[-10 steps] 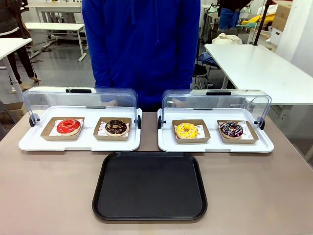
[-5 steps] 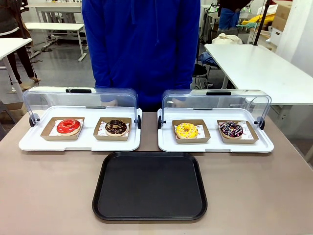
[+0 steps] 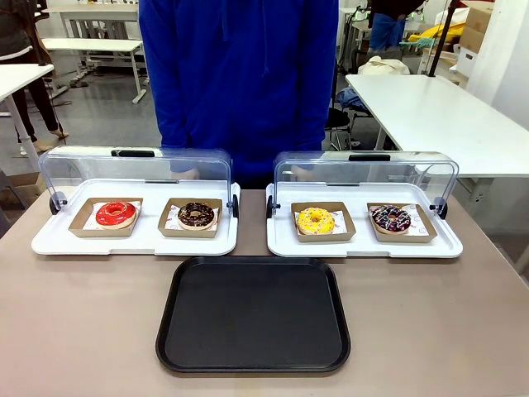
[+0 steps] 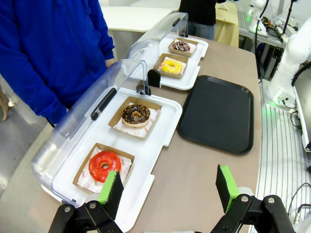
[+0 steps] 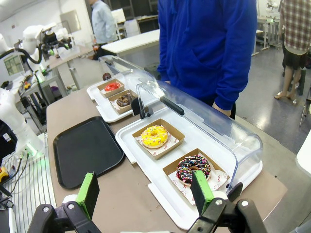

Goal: Move the third donut from the left to the tray.
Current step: Pick up the Paper togo box containing the Donut indicated by the person and place it on the Handle tray.

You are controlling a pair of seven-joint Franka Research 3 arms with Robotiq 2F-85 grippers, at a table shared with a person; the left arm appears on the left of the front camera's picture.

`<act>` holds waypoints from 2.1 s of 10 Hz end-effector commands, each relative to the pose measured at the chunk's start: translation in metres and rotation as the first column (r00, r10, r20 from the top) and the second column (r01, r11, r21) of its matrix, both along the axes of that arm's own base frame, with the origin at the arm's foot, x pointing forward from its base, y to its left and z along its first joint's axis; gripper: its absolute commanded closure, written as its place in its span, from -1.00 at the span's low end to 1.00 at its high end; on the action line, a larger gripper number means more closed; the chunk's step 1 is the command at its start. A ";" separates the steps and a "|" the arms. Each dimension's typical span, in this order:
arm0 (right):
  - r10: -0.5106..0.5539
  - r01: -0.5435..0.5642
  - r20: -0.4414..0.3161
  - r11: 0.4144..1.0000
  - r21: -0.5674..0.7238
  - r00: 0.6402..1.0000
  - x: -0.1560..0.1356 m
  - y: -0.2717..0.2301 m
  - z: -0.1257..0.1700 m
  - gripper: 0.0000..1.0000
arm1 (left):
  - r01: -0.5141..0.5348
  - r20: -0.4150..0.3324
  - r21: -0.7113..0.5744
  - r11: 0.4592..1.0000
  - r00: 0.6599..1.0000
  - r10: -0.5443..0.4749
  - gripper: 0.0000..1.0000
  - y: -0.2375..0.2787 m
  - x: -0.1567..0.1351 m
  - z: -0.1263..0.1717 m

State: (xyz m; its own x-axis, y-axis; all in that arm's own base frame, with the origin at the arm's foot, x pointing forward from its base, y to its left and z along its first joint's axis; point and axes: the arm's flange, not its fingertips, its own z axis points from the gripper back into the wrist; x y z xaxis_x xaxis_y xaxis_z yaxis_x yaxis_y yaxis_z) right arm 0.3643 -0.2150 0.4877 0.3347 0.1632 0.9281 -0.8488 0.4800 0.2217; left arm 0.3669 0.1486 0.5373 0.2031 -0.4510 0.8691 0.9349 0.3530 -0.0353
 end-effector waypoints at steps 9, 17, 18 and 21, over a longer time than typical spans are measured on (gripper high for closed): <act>0.004 -0.005 0.038 1.000 0.012 0.999 0.004 -0.001 0.002 -1.00 | 0.016 0.025 -0.016 1.000 1.000 -0.016 -1.00 0.000 0.001 0.001; 0.004 -0.005 0.038 1.000 0.012 0.999 0.004 -0.001 0.002 -1.00 | 0.016 0.025 -0.016 1.000 1.000 -0.016 -1.00 0.000 0.001 0.001; 0.004 -0.005 0.038 1.000 0.012 0.999 0.004 -0.001 0.002 -1.00 | 0.016 0.025 -0.016 1.000 1.000 -0.016 -1.00 0.000 0.001 0.001; 0.004 -0.005 0.038 1.000 0.012 0.999 0.004 -0.001 0.002 -1.00 | 0.016 0.025 -0.016 1.000 1.000 -0.016 -1.00 0.000 0.001 0.001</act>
State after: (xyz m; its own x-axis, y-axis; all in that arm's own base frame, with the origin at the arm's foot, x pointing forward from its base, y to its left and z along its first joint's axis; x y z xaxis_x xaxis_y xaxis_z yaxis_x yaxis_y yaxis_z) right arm 0.3643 -0.2150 0.4877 0.3347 0.1632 0.9281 -0.8488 0.4800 0.2216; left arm 0.3669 0.1486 0.5373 0.2032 -0.4510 0.8691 0.9349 0.3531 -0.0353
